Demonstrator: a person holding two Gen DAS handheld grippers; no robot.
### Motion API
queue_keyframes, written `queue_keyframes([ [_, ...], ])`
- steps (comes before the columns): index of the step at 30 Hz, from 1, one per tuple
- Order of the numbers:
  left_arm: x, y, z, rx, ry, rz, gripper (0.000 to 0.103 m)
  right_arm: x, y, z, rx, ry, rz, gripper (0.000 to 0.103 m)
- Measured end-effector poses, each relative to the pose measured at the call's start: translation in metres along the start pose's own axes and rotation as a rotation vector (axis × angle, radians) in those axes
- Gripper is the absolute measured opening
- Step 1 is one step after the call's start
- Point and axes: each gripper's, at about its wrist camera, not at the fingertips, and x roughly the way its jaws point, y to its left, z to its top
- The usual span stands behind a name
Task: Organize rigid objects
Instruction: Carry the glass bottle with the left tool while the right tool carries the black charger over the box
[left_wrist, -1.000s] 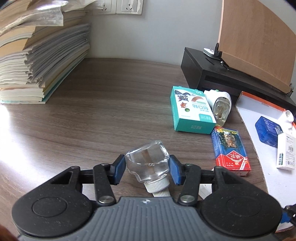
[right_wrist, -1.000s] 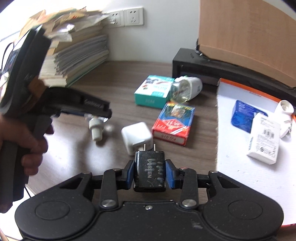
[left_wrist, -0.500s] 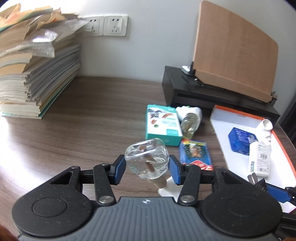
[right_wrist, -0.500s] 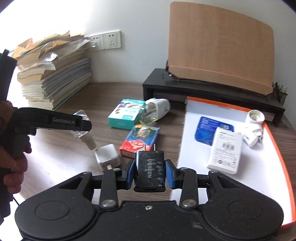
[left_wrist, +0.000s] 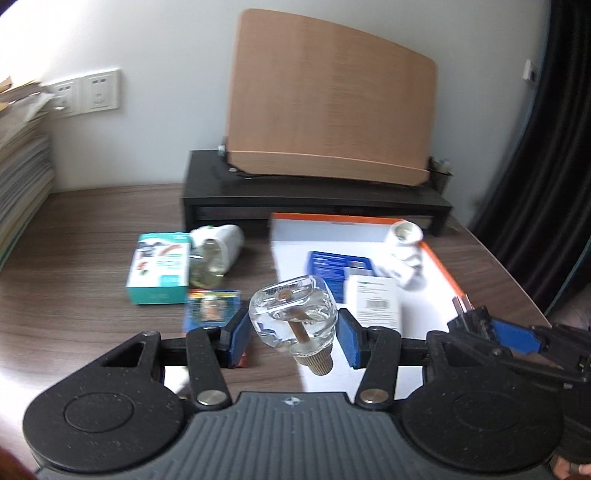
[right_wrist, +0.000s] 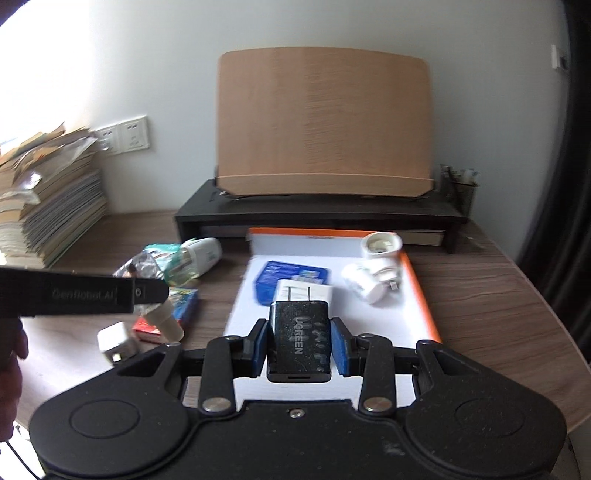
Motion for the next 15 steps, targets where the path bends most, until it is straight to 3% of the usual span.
queue_keyframes([
  [6, 0.008, -0.044, -0.003, 0.055, 0.017, -0.055, 0.05, -0.016, -0.038, 0.001, 0.035, -0.019, -0.051, 0.044],
  [15, 0.011, -0.078, -0.006, 0.075, 0.015, -0.04, 0.05, -0.022, -0.064, 0.0, 0.038, -0.033, -0.032, 0.044],
])
